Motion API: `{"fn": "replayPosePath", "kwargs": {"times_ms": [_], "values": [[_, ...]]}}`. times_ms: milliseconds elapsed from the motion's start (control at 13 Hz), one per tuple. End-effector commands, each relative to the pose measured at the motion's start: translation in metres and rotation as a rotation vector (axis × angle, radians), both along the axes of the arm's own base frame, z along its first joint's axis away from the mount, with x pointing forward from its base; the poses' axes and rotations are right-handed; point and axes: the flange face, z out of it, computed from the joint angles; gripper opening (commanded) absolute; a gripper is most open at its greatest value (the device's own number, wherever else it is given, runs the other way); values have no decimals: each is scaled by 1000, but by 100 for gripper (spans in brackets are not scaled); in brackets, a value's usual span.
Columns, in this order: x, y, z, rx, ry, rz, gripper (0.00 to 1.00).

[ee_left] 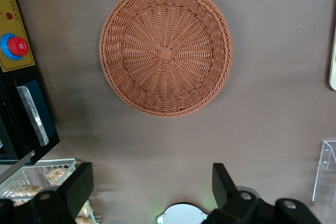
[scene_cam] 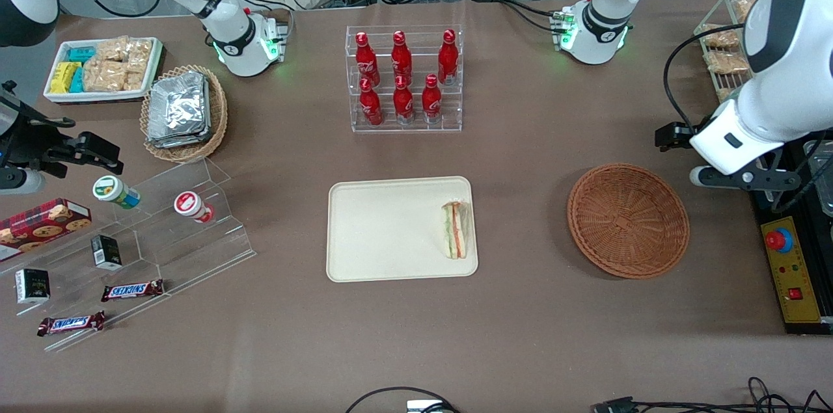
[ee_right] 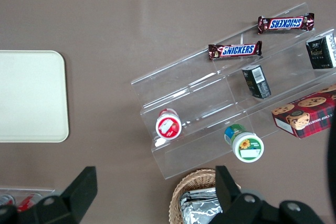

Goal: Place sandwich from basket to tray

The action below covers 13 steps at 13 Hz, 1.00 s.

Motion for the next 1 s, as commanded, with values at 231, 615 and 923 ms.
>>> {"fn": "replayPosePath", "kwargs": {"times_ms": [231, 615, 923], "values": [[-16, 0, 9, -2, -51, 14, 100], [-16, 9, 19, -39, -83, 49, 100], [-16, 5, 22, -46, -98, 40, 100]]}}
